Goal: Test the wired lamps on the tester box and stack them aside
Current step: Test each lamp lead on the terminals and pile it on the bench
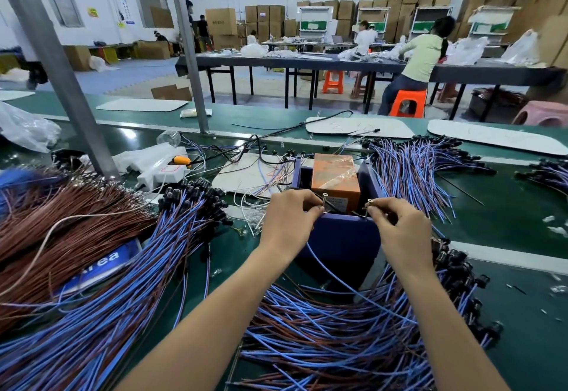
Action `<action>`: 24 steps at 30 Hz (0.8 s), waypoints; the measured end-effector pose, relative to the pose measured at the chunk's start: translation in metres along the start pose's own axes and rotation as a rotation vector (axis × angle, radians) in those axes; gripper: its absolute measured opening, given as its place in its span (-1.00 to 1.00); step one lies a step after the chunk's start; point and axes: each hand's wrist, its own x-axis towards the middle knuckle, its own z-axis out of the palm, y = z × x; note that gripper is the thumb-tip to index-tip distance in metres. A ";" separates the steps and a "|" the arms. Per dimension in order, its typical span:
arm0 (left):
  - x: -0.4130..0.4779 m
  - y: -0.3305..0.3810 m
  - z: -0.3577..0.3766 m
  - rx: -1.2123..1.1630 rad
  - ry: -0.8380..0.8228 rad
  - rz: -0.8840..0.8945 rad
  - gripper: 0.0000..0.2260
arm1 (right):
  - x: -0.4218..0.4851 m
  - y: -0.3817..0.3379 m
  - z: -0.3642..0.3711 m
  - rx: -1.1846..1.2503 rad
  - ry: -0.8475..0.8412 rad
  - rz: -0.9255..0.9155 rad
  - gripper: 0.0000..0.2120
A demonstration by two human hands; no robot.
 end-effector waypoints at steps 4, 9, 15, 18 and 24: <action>-0.003 0.001 0.002 0.089 0.039 0.073 -0.88 | 0.000 0.002 0.005 -0.084 -0.011 -0.050 -0.87; -0.004 -0.001 0.003 0.098 0.059 0.098 -0.89 | -0.002 0.003 0.007 -0.091 0.013 -0.063 -0.87; -0.005 -0.003 0.003 -0.009 0.045 0.016 -0.92 | -0.005 0.001 0.005 -0.004 0.060 -0.019 -0.89; -0.005 -0.002 0.000 -0.030 0.025 -0.015 -0.92 | -0.007 0.001 0.004 0.065 0.074 -0.005 -0.91; -0.004 0.002 -0.004 -0.038 -0.010 -0.033 -0.96 | -0.009 0.002 0.004 0.133 0.068 0.005 -0.85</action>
